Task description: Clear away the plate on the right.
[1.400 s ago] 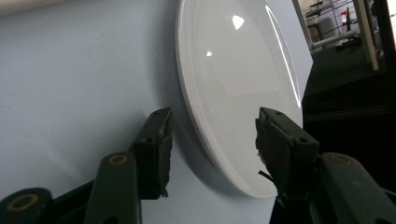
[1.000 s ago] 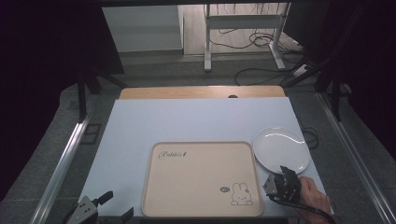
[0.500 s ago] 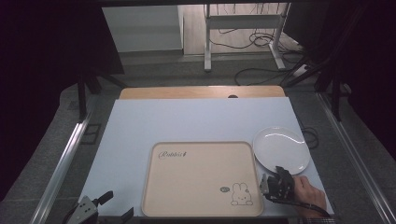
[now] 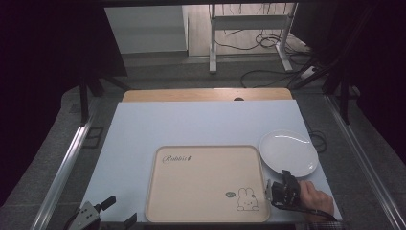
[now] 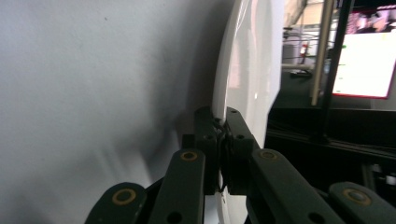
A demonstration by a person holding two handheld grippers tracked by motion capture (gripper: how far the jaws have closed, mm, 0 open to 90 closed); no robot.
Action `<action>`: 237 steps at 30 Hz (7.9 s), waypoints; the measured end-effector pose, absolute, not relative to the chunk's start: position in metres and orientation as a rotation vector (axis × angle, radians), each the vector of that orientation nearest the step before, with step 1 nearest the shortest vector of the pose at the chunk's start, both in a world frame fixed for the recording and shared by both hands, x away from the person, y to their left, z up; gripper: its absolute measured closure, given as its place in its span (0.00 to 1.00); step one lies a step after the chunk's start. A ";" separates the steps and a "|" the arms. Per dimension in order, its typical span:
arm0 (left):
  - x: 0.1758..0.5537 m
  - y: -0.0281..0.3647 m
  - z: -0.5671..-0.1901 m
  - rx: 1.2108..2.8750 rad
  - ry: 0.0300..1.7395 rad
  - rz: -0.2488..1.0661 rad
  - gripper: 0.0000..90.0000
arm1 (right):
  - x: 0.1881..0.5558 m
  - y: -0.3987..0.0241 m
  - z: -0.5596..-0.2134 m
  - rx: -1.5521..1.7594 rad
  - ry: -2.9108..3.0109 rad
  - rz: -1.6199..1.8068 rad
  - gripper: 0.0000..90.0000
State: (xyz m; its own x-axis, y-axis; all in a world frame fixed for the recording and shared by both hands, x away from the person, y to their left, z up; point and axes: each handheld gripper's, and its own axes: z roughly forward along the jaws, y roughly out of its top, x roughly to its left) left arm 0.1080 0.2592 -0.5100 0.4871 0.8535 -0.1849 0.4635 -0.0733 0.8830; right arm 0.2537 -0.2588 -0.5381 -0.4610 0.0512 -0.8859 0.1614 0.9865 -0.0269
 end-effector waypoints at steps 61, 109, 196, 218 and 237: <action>0.109 0.259 -0.510 1.705 1.129 0.475 0.05 | 0.195 -0.182 -0.509 -0.112 1.958 0.134 0.94; 0.110 0.259 -0.510 1.705 1.133 0.470 0.05 | 0.168 -0.105 -0.529 -0.339 1.947 0.255 0.94; 0.109 0.259 -0.510 1.701 1.128 0.476 0.05 | 0.163 -0.100 -0.529 -0.375 2.089 0.270 0.69; 0.109 0.259 -0.510 1.700 1.127 0.476 0.05 | 0.178 -0.118 -0.516 -0.194 2.134 0.360 0.52; 0.109 0.259 -0.510 1.699 1.127 0.477 0.05 | 0.186 -0.133 -0.504 -0.033 2.165 0.508 0.42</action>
State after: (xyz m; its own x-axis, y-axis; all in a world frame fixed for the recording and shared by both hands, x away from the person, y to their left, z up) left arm 0.1087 0.2592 -0.5102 0.4882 0.8521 -0.1889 0.4575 -0.0655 0.8868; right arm 0.1861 -0.1326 -0.5036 -0.6076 0.1578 -0.7784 -0.2049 0.9158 0.3455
